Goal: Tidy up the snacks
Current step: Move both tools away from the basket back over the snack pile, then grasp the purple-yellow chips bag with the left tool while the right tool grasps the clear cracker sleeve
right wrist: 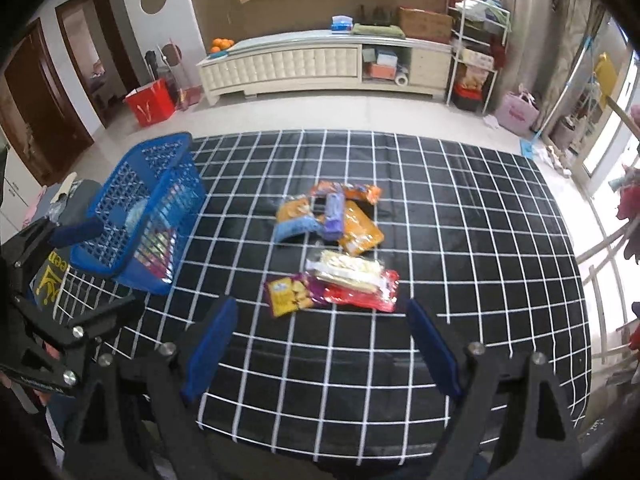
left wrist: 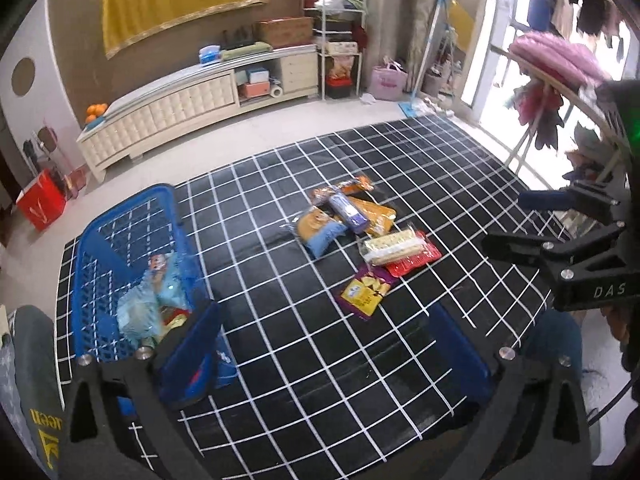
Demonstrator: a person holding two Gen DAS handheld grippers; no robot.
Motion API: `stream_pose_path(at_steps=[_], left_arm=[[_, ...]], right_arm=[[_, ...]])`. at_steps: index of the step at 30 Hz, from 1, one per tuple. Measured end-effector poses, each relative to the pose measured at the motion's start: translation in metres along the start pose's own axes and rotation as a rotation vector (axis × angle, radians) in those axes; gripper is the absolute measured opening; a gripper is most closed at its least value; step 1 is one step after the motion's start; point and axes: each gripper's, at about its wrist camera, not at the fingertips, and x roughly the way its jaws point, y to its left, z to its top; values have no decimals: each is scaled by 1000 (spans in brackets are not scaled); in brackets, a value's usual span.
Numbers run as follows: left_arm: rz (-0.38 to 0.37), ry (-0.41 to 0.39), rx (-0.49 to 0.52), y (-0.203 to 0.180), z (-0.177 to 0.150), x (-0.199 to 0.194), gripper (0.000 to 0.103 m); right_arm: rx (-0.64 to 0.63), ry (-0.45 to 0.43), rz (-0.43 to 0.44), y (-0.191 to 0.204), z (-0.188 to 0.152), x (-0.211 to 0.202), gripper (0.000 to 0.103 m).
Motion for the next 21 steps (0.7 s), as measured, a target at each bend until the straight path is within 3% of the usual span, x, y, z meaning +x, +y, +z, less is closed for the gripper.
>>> stream_pose_path(at_steps=[7,10,21], left_arm=[[-13,85,72,-27,-7,38,103],[-14,115,102,-34,-9,56,103],[-33,226,128,-39,-12,129,103]], right_arm=[[1,27,-33,-22,-21,21,90],[0,44,-55,-30,-28,33,103],[49,97,-58,-55,-51,84,103]])
